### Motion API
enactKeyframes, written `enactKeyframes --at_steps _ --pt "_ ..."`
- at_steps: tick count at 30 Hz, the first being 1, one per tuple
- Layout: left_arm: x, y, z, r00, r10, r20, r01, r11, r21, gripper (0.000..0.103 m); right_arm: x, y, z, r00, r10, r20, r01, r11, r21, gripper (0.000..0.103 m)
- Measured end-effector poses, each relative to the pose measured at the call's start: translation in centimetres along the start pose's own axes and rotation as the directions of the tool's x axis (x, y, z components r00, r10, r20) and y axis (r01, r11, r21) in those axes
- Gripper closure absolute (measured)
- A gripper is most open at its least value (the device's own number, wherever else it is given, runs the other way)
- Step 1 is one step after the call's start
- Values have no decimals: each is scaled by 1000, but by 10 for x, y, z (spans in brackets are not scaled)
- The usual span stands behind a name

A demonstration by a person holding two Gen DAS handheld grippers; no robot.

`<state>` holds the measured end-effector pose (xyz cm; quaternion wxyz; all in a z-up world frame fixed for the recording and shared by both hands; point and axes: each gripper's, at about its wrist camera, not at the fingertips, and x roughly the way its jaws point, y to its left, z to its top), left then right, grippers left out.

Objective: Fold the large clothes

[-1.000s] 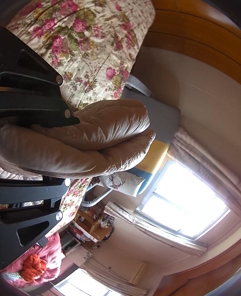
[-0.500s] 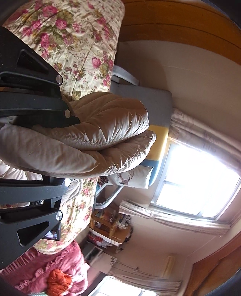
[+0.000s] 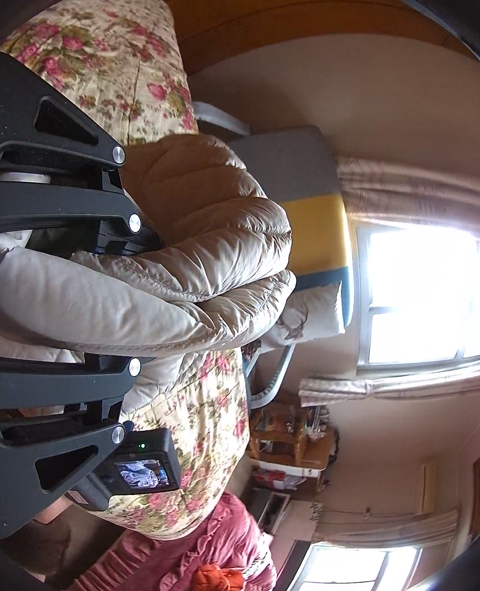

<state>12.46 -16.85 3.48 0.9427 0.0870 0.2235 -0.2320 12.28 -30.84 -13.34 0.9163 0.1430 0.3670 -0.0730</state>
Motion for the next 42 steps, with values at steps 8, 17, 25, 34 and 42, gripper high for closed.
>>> enactKeyframes --at_steps 8,17,25,34,42 --pt "46 -32 -30 995 -95 5 95 994 58 72 1 -18 0 997 74 -15 -73 994 83 2" --pt "61 -66 -67 992 -122 37 113 973 204 66 -84 -61 36 985 -62 161 40 989 140 2" --pt "61 -88 -79 994 -96 49 77 950 303 64 -89 10 87 972 230 55 -227 972 -57 2" --pt "21 -56 -69 941 -338 -18 333 918 216 50 -27 -3 65 987 160 -27 -161 986 -46 2" --pt "-27 77 -36 948 -233 216 258 961 -97 31 -21 -30 41 973 231 23 -233 966 115 2"
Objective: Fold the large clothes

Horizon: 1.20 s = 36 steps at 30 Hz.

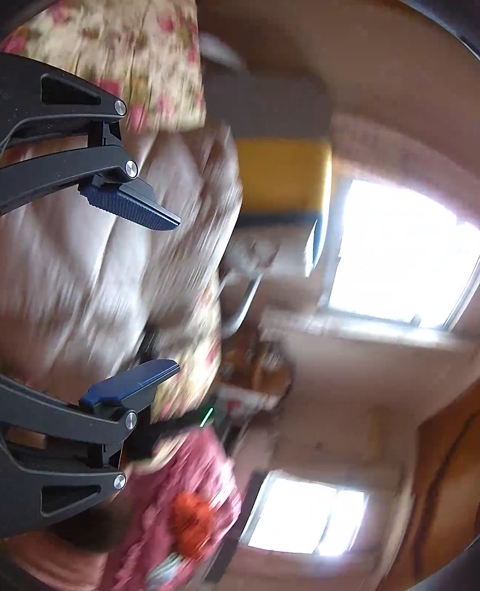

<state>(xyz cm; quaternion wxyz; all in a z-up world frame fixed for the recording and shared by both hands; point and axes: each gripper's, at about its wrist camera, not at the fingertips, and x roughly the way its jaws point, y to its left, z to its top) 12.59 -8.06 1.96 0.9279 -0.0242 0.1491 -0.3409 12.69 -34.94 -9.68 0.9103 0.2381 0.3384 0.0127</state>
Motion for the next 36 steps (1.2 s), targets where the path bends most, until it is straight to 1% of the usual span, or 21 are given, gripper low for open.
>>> enactKeyframes --at_steps 2,3,5,6,9,12,13,15,16,17,20,22,24,27,28,29,30,31,33,34,36 --pt "2 48 11 988 153 31 -149 984 -102 26 -1 2 0 1000 5 1 -5 1000 7 2" --pt "9 78 12 978 208 10 -203 964 -174 26 -2 4 1 1000 6 0 -6 1000 5 2" --pt "26 120 6 957 279 -72 -288 920 -265 26 -8 8 3 1000 13 14 -13 1000 -1 2" --pt "38 134 -2 953 275 -129 -302 910 -285 26 -16 10 4 999 25 39 -25 1000 -3 2" --pt "52 147 -28 954 206 -218 -271 904 -330 27 -51 6 6 980 70 185 -75 997 21 2" --pt "55 130 -46 964 198 -176 -246 916 -317 28 -74 -18 5 961 2 276 -34 993 112 2" --pt "54 126 -47 968 195 -157 -235 922 -307 28 -76 -28 5 960 -37 279 -5 989 148 2" --pt "60 122 -44 976 169 -138 -205 926 -316 28 -65 -43 6 973 -93 212 52 981 189 5" --pt "62 122 -46 981 145 -131 -181 925 -335 28 -56 -47 4 980 -101 169 69 980 188 16" --pt "64 120 -45 983 132 -130 -169 923 -346 28 -48 -46 2 987 -88 136 64 983 172 27" --pt "68 118 -43 988 94 -120 -131 923 -362 28 -25 -28 -4 998 11 61 -16 996 85 36" --pt "69 112 -39 991 79 -105 -110 936 -335 28 -14 -16 -1 994 94 62 -98 994 50 38" --pt "67 103 -35 996 42 -84 -66 953 -296 28 -4 -7 5 990 134 51 -136 990 29 38" --pt "65 90 -33 996 54 -72 -70 968 -241 28 5 0 17 972 229 60 -231 972 35 38" --pt "63 88 -34 996 61 -70 -76 968 -237 28 3 5 21 972 223 71 -223 975 4 38" --pt "61 88 -36 995 74 -68 -88 967 -239 28 0 12 24 979 190 79 -187 982 -41 32" --pt "58 89 -37 994 86 -64 -100 964 -246 28 -2 19 26 988 119 94 -110 990 -91 18" --pt "57 91 -39 993 99 -61 -111 961 -252 27 -7 27 27 992 20 128 0 989 -150 12" --pt "53 94 -40 992 115 -54 -125 956 -266 27 -21 41 24 965 -119 231 180 949 -260 8" --pt "51 94 -40 991 123 -50 -131 954 -271 26 -26 46 23 955 -131 264 212 928 -306 9" --pt "47 90 -39 988 150 -35 -154 954 -258 26 -34 50 21 961 -88 263 176 926 -334 10"
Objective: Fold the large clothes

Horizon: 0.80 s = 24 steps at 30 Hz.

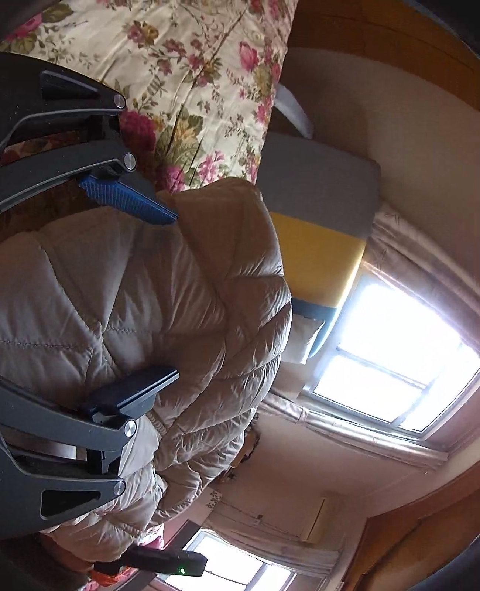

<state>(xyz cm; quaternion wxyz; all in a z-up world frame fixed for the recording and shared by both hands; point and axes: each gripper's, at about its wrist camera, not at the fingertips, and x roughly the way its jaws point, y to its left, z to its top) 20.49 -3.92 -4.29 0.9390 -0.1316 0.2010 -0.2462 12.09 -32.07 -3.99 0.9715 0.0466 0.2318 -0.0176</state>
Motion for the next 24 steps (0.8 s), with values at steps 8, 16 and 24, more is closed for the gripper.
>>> enactKeyframes --at_steps 8,16,24 --pt "-4 -4 -1 1000 14 8 -14 1000 -17 26 -21 -49 8 985 171 -8 -157 920 359 17" --pt "-1 -25 -6 1000 -2 30 -1 997 81 26 -8 34 47 915 346 -207 -315 934 171 21" --pt "-5 -33 2 999 -6 31 2 991 131 22 -23 82 54 959 251 -134 -257 966 -28 93"
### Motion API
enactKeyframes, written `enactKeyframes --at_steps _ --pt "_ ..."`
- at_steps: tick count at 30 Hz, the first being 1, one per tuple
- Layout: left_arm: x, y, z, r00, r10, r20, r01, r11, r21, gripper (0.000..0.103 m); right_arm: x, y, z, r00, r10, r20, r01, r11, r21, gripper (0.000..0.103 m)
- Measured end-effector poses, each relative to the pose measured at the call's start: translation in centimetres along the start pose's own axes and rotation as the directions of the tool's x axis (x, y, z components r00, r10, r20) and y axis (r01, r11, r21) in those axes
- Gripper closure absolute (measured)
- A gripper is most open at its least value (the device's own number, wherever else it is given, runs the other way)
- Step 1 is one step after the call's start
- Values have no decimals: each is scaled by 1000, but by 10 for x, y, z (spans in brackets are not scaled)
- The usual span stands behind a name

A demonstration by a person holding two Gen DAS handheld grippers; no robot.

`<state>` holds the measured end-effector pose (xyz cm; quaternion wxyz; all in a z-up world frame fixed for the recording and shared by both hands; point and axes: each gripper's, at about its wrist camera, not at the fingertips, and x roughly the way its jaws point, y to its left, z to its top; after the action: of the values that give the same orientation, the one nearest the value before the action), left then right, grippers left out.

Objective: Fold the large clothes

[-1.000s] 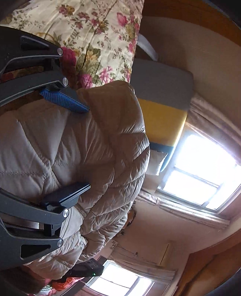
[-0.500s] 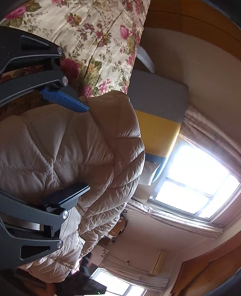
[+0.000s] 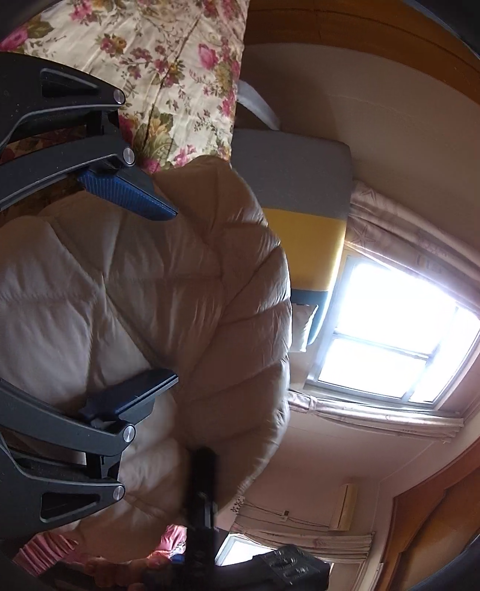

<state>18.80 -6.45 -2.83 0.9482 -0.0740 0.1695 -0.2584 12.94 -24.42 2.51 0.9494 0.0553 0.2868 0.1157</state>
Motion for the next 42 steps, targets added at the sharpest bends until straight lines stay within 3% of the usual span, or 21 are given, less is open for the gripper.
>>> enactKeyframes --at_steps 2,5,7,9,13,16,17,18,19,21,24,27,29,30,32,34,35,36,38,40,42 --pt "-1 -4 8 1000 5 22 -5 1000 -2 19 -15 -12 -3 998 -42 41 40 999 36 93" --pt "6 -15 19 1000 20 24 -20 1000 10 19 -11 -45 -25 991 -134 20 131 986 108 93" --pt "17 -26 23 1000 16 5 -16 999 37 19 0 -77 -48 991 -132 -18 133 965 227 93" --pt "34 -45 24 999 25 -44 -20 994 105 19 2 -104 -71 994 -110 19 98 939 329 92" --pt "71 -90 9 985 61 -163 -6 949 317 18 7 -130 -106 990 -117 74 74 900 429 88" --pt "79 -107 -2 981 87 -173 -11 916 401 18 -7 -138 -113 988 -130 81 77 878 472 78" --pt "79 -110 -7 980 101 -171 -18 903 430 18 -16 -142 -112 984 -151 89 88 865 494 53" --pt "79 -111 -11 980 112 -163 -28 893 448 18 -31 -150 -112 979 -175 108 94 847 523 16" --pt "78 -113 -16 982 122 -147 -40 884 465 18 -40 -156 -111 974 -180 135 76 830 552 8" --pt "75 -114 -21 983 127 -129 -51 877 477 18 -43 -165 -101 984 -91 154 -14 818 575 6" --pt "75 -115 -23 984 133 -120 -60 873 484 18 -31 -177 -82 996 -7 90 -46 818 573 2" --pt "73 -113 -23 985 129 -117 -57 874 482 18 0 -175 -72 992 -19 -121 81 842 533 2" --pt "70 -110 -23 985 124 -117 -56 883 467 18 17 -174 -73 987 7 -160 84 829 553 7" --pt "66 -105 -22 985 122 -118 -57 891 451 18 22 -179 -75 989 55 -141 39 810 585 30" --pt "60 -96 -17 986 119 -117 -60 907 416 17 16 -170 -71 994 80 -75 -19 804 595 57" --pt "48 -82 -14 988 132 -86 -91 925 369 16 7 -142 -55 997 70 -34 -45 875 482 70" --pt "42 -77 -13 988 135 -71 -102 930 352 16 4 -129 -50 994 108 -5 -94 886 454 74" --pt "36 -71 -12 989 140 -54 -114 936 332 16 6 -121 -45 982 187 29 -180 875 450 76" --pt "22 -57 -10 987 159 -19 -147 947 286 16 12 -112 -40 926 360 112 -370 809 457 77" --pt "14 -48 -6 986 169 -4 -163 956 246 13 22 -113 -42 879 443 177 -471 746 471 78" --pt "11 -45 -3 986 169 -9 -162 958 237 12 38 -132 -57 897 406 176 -432 713 553 78"
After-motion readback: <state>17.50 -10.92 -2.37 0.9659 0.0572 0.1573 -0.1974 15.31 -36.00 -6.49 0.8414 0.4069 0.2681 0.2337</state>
